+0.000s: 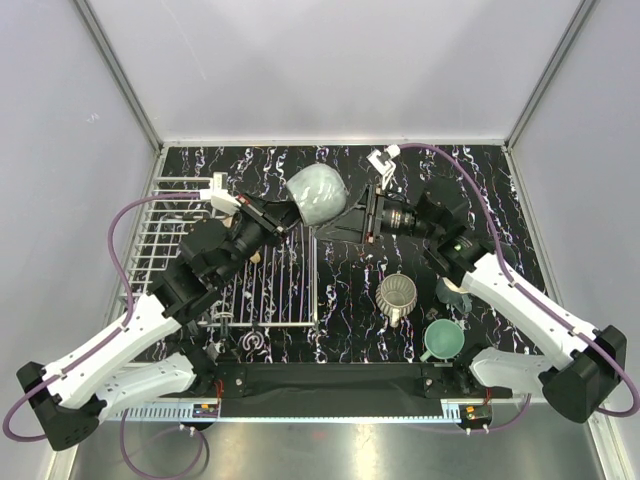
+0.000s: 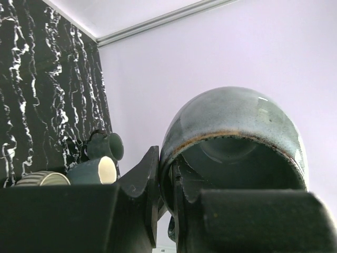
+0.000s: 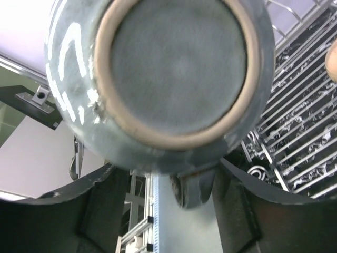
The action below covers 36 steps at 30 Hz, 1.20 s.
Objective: Load the cups into the dish rack
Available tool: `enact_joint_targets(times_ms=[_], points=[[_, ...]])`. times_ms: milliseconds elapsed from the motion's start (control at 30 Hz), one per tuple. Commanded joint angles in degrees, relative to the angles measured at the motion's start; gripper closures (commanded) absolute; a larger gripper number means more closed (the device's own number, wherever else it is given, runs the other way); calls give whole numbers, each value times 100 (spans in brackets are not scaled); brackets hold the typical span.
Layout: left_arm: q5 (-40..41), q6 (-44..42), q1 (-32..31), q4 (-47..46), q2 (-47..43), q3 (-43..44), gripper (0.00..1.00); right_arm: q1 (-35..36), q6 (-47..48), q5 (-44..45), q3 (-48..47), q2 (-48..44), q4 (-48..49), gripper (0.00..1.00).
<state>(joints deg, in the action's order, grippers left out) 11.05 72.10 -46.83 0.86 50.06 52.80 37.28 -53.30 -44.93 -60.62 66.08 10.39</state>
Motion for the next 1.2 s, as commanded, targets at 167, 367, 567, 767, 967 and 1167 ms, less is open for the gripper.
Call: enact_joint_targets(times_ms=[167,367,567,767,967,1167], points=[[-6,437,-72,-1352,-225,-190,100,201,-208,782,-20,212,851,64],[-24,192,-81,-370,-462,10,99,210,55,994,-90,361,439,100],[573,-345,-90,1968,-927,302,21,219,959,1626,-309,379,-641,100],[987,-907,-90,3410,-1639,327,5,306,2171,2626,-1047,852,-2125,100],[1154,-1786,-81,4360,-1781,872,6,947,2798,3997,-2032,1951,-3199,100],[1690,-2261,-81,5020,-1973,1506,6,1791,2992,5282,-2867,3111,-3807,100]])
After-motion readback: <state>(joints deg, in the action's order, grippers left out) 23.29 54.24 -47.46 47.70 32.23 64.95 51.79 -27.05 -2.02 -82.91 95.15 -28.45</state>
